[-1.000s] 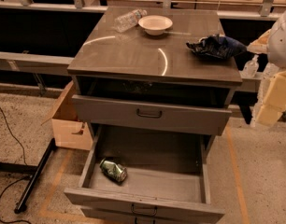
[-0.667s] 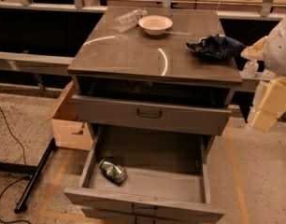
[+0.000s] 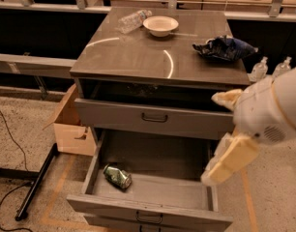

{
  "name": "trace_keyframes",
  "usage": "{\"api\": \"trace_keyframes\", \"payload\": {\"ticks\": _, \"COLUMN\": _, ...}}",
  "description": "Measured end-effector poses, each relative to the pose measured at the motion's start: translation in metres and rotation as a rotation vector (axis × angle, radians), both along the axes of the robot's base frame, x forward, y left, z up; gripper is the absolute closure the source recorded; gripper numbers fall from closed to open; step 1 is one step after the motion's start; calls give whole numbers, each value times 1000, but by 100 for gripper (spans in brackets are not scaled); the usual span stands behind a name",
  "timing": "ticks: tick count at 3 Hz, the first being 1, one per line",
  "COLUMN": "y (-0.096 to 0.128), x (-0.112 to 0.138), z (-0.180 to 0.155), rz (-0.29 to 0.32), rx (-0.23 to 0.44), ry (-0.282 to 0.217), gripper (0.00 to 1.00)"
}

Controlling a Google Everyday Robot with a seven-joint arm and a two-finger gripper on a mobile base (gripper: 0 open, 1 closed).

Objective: Pick green can from middle drawer and place on counter

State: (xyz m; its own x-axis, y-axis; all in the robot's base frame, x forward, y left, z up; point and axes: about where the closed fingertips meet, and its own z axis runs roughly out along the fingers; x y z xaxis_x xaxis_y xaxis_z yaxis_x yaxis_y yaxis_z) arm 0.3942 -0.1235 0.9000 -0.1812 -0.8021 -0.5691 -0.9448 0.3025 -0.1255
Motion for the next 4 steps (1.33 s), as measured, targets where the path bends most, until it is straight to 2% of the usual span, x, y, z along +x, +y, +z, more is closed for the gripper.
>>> {"api": "trace_keyframes", "payload": {"ticks": 1, "y": 70, "x": -20, "z": -39, "rz": 72, "rx": 99, "ry": -26, "gripper": 0}}
{"api": "trace_keyframes", "payload": {"ticks": 2, "y": 137, "x": -38, "z": -94, "rz": 140, "rx": 130, "ry": -7, "gripper": 0}}
{"api": "trace_keyframes", "payload": {"ticks": 3, "y": 153, "x": -34, "z": -105, "rz": 135, "rx": 123, "ry": -48, "gripper": 0}}
{"api": "trace_keyframes", "payload": {"ticks": 4, "y": 150, "x": -31, "z": -101, "rz": 127, "rx": 125, "ry": -56, "gripper": 0}}
